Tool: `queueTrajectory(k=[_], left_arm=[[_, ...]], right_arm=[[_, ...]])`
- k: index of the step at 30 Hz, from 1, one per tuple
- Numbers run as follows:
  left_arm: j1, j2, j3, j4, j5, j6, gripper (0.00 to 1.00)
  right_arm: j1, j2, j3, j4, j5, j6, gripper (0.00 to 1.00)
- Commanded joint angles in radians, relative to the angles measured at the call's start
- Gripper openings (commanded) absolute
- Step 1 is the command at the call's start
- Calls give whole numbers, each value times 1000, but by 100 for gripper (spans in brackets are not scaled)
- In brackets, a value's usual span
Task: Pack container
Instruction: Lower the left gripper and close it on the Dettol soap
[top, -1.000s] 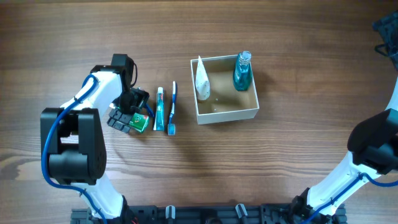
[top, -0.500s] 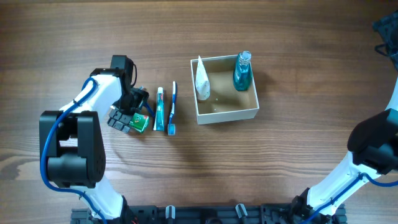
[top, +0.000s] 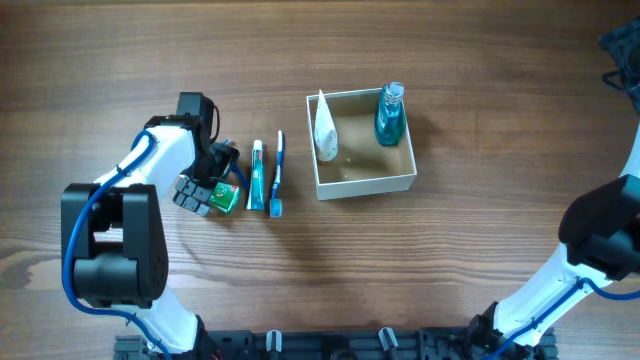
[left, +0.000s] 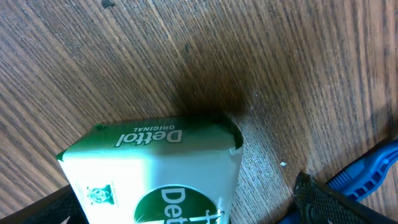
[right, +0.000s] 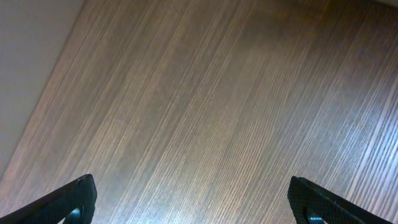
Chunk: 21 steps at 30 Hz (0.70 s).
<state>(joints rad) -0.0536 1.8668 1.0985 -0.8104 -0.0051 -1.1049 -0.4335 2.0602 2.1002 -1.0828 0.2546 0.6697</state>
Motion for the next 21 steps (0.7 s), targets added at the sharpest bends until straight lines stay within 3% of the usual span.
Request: queueTrajectory(k=[1,10,11,14,16,21], left_arm=[[-1,77,-70,-11,-18,-10,100],[-1,77,-70,0,-15,-10,100],[-1,77,-70,0,-15,-10,94],[-1,77,-70,-1,-6,-10,62],[-1,77,-70,-1,-3,-10,49],[0,76,-70,-8,-3,-10,31]], right_arm=[[4,12,-1,2,-2,14,100],[4,12,-1,2,-2,14,100],[4,12,-1,2,-2,14,100],[4,12,-1,2,-2,14,100],[4,12,-1,2,-2,14,100],[4,12,-1,2,-2,14,100]])
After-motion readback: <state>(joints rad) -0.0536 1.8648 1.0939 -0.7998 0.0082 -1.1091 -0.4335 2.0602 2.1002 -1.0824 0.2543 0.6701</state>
